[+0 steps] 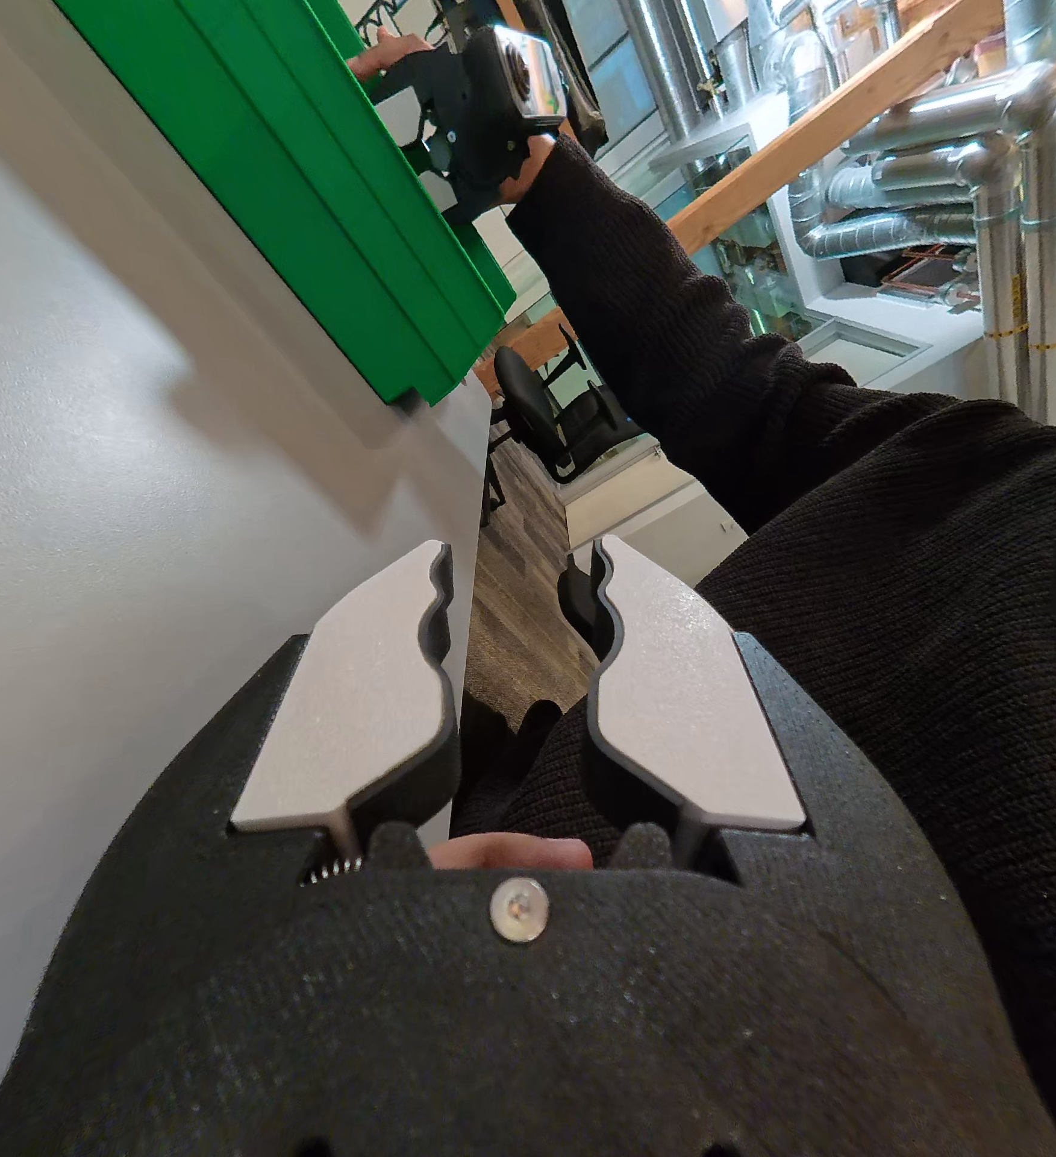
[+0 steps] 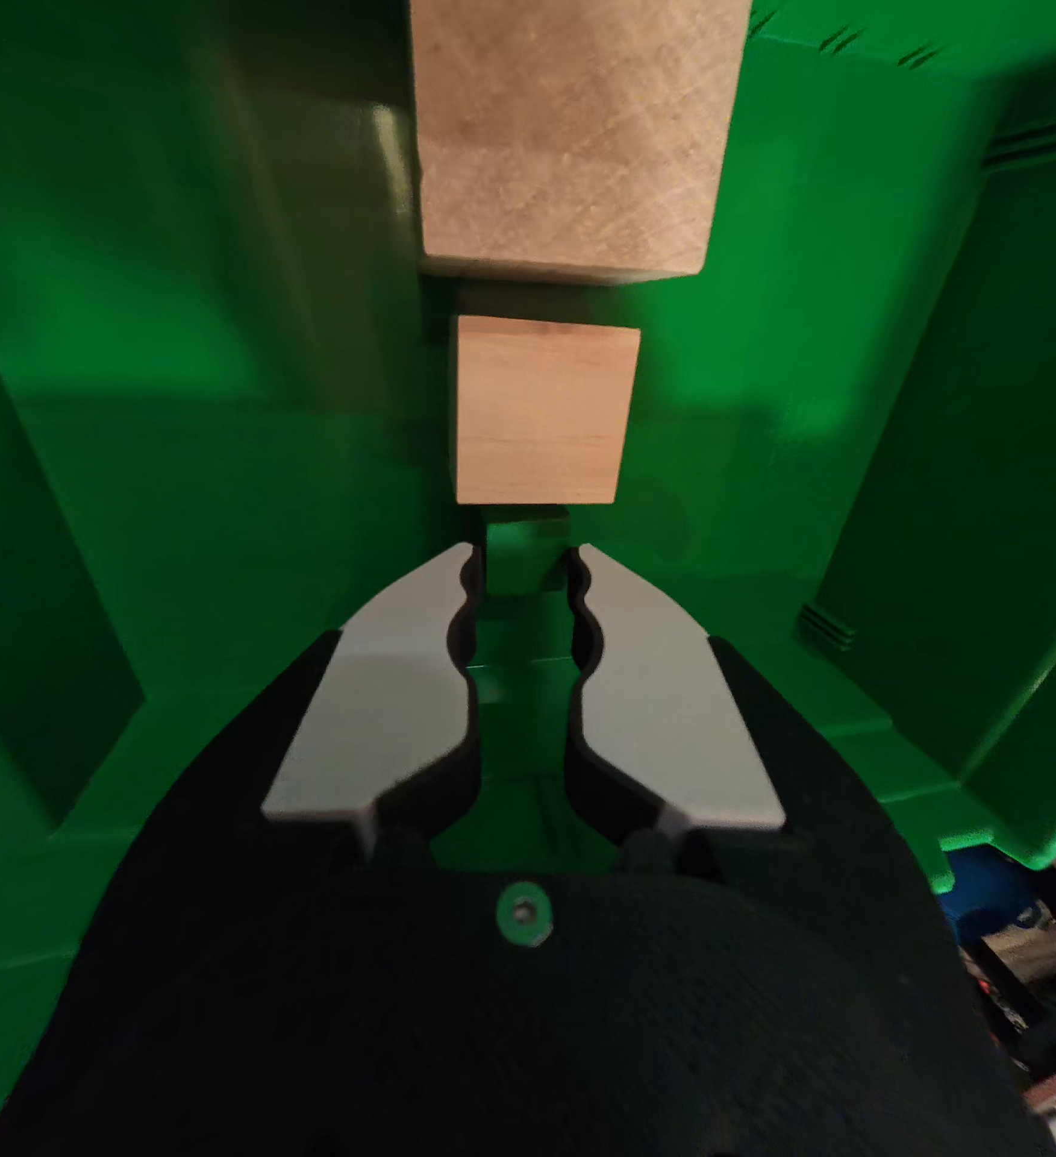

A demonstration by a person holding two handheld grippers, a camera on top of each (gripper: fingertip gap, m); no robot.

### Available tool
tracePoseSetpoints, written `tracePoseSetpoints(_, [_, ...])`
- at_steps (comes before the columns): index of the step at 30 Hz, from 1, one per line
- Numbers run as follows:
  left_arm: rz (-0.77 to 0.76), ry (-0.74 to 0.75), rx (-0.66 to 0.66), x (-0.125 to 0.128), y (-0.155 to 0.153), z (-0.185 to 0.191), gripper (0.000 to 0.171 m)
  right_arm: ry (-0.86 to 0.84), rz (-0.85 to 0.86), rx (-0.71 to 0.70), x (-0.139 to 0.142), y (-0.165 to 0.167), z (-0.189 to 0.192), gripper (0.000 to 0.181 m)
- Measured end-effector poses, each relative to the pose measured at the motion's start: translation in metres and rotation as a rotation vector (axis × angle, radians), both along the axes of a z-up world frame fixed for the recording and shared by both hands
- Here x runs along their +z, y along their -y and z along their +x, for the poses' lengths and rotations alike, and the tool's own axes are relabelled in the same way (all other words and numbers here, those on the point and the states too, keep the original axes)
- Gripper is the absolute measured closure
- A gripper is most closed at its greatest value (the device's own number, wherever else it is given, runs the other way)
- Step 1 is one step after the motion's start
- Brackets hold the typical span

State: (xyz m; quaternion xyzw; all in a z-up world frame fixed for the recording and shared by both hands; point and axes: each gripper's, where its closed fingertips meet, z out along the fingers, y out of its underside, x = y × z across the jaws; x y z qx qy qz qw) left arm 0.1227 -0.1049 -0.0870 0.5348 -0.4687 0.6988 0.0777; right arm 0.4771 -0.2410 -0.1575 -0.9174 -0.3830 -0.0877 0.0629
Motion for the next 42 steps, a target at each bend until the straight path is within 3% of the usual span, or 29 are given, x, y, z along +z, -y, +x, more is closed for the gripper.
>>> tracePoseSetpoints(30, [-0.019,0.022,0.014,0.004,-0.004,0.0,0.129,0.042,0.035,-0.057,0.005,0.001,0.007,0.152])
tracePoseSetpoints(33, [-0.017,0.025,0.011,0.005,-0.004,-0.001,0.129,0.008,0.144,-0.126,0.034,-0.007,0.007,0.154])
tracePoseSetpoints(36, [0.001,0.031,0.013,0.006,-0.007,-0.002,0.129,-0.117,0.387,-0.21,0.089,-0.027,-0.006,0.16])
tracePoseSetpoints(42, [0.034,0.062,0.061,0.018,-0.028,0.002,0.129,-0.387,0.798,-0.274,0.195,-0.068,-0.087,0.163])
